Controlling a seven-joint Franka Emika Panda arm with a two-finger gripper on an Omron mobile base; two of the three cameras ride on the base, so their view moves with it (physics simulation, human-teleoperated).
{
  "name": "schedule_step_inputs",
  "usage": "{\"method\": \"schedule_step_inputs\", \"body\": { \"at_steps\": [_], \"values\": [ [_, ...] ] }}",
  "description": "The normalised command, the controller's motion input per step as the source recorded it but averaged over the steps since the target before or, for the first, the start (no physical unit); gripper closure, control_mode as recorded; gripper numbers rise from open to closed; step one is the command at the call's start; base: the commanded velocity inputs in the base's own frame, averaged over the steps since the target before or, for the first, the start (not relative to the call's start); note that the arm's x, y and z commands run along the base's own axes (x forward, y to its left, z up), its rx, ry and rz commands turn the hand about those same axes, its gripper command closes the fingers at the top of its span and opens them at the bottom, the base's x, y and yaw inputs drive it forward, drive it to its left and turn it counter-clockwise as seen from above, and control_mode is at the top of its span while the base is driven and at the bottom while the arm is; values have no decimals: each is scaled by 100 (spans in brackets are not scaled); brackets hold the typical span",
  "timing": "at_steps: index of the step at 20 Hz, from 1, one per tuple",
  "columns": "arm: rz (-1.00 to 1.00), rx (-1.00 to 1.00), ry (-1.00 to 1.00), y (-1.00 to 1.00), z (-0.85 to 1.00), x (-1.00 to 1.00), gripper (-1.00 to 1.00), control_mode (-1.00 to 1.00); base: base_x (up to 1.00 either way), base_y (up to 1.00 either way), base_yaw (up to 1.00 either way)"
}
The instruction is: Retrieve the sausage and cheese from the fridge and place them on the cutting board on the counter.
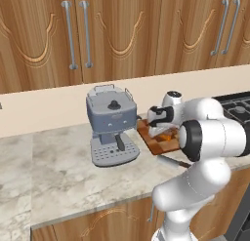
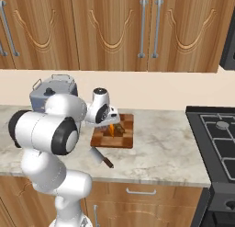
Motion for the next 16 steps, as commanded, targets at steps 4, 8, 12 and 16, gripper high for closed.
{"method": "schedule_step_inputs", "body": {
  "at_steps": [4,8,12,16],
  "values": [
    [0,0,-5,2,-40,43,100,-100,0,0,0],
    [0,0,0,0,-24,20,100,-100,0,0,0],
    [0,0,0,0,-9,1,-100,-100,0,0,0],
    [0,-1,-7,0,27,0,-100,-100,0,0,0]
  ]
}}
